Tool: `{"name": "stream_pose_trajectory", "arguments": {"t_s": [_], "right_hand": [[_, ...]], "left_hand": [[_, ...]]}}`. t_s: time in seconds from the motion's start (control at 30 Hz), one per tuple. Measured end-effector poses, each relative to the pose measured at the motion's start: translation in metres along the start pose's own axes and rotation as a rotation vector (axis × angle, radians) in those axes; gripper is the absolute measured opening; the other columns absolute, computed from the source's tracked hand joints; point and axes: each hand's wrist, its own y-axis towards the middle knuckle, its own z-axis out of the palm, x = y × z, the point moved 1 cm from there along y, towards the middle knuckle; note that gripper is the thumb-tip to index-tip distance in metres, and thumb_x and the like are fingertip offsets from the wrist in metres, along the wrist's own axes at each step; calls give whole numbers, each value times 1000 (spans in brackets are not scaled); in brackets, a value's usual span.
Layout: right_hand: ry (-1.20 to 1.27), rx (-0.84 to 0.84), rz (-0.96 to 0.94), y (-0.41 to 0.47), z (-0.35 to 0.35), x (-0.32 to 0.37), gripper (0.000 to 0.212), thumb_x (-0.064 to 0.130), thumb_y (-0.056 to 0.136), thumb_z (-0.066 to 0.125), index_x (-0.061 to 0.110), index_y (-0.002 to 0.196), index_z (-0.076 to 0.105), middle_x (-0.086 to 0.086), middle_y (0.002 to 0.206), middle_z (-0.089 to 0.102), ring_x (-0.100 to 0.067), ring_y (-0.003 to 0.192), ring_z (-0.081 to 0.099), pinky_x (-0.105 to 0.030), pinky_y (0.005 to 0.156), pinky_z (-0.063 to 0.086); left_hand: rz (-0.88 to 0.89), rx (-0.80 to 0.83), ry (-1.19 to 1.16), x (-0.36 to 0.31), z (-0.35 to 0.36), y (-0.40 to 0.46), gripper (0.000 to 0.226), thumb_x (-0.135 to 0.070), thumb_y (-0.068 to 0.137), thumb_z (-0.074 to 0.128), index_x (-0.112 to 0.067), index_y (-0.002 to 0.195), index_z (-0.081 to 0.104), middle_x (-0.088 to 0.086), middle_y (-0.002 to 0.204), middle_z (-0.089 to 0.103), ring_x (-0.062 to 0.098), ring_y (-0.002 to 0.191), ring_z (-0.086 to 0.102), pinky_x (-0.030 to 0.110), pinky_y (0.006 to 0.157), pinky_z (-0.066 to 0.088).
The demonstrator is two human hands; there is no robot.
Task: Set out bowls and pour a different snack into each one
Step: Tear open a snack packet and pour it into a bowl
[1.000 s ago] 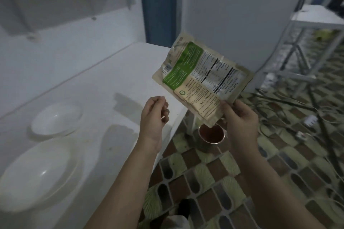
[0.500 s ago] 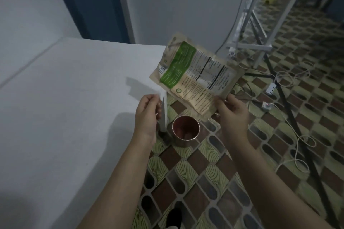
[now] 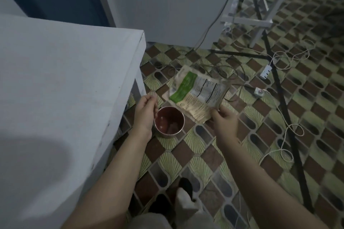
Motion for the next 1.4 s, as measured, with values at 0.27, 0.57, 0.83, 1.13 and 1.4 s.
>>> {"name": "stream_pose_trajectory", "arguments": {"t_s": [0.27, 0.57, 0.83, 1.13, 1.4], "right_hand": [[-353, 146, 212, 112, 30, -105, 19, 7, 88, 54, 11, 84, 73, -11, 77, 73, -29, 72, 73, -41, 60, 63], [-383, 48, 457, 229, 97, -326, 21, -1, 89, 54, 8, 97, 71, -15, 87, 71, -29, 72, 70, -36, 62, 63], [-285, 99, 451, 256, 136, -434, 38, 47, 96, 40, 21, 97, 68, -4, 99, 72, -26, 95, 69, -52, 86, 58], [-214, 89, 53, 181, 125, -191, 27, 44, 96, 44, 29, 82, 62, 2, 88, 68, -20, 89, 66, -54, 85, 55], [36, 286, -244, 78, 127, 50, 29, 31, 99, 57, 9, 82, 63, 1, 73, 62, -9, 66, 57, -26, 64, 51]], "left_hand": [[-200, -183, 82, 91, 22, 92, 14, -26, 101, 48, -17, 94, 57, -2, 78, 58, 12, 69, 55, 25, 60, 42], [-308, -272, 98, 287, 6, 220, 13, -24, 102, 45, -23, 99, 58, -4, 84, 63, 11, 74, 62, 31, 73, 46], [-326, -149, 171, 365, 5, 267, 33, -38, 103, 39, -16, 119, 58, -5, 109, 70, 14, 104, 64, 35, 88, 47], [-109, -81, 123, 187, 58, 181, 26, -35, 103, 40, -20, 113, 59, -8, 106, 67, 12, 103, 62, 31, 87, 49], [313, 0, -40, -29, 62, 88, 19, -32, 98, 46, -21, 94, 61, -3, 96, 66, 15, 90, 61, 35, 82, 48]]}}
